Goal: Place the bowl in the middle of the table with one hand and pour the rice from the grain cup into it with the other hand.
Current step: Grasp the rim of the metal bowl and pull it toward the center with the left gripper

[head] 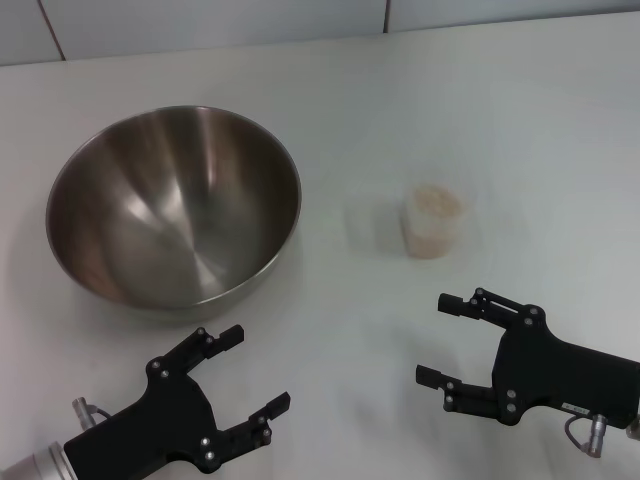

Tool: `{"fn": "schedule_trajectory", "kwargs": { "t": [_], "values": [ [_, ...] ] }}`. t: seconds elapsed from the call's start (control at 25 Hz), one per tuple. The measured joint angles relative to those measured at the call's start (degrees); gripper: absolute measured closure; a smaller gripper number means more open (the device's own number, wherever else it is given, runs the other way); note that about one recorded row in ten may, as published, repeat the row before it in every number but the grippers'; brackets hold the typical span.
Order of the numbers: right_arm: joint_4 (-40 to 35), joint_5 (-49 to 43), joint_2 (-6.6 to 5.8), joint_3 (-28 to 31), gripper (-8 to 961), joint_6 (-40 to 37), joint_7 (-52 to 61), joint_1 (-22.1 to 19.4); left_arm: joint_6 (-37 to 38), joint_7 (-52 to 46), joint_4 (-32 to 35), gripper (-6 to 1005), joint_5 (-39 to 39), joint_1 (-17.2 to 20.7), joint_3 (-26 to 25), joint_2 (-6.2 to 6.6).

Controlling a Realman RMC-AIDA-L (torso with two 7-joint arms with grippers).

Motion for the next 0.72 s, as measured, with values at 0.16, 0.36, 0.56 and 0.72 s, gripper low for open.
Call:
{"fn": "schedule_trajectory", "kwargs": {
  "t": [0.16, 0.36, 0.56, 0.72],
  "values": [
    [0.0, -0.2, 0.00, 0.0, 153, 0.0, 0.0, 0.0, -1.2, 0.0, -0.2, 154, 0.2, -0.2, 0.0, 0.00],
    [0.0, -0.3, 0.00, 0.0, 152, 0.0, 0.0, 0.1, -0.8, 0.0, -0.5, 155, 0.3, -0.4, 0.2, 0.04],
    [0.0, -0.4, 0.00, 0.0, 153, 0.2, 0.0, 0.1, 6.6, 0.8, 0.3, 156, 0.1, 0.4, -0.6, 0.16],
    [0.0, -0.4, 0.03, 0.0, 153, 0.2, 0.0, 0.2, 16.9, -10.8, 5.6, 157, -0.6, 0.4, -9.1, 0.49]
  ]
}}
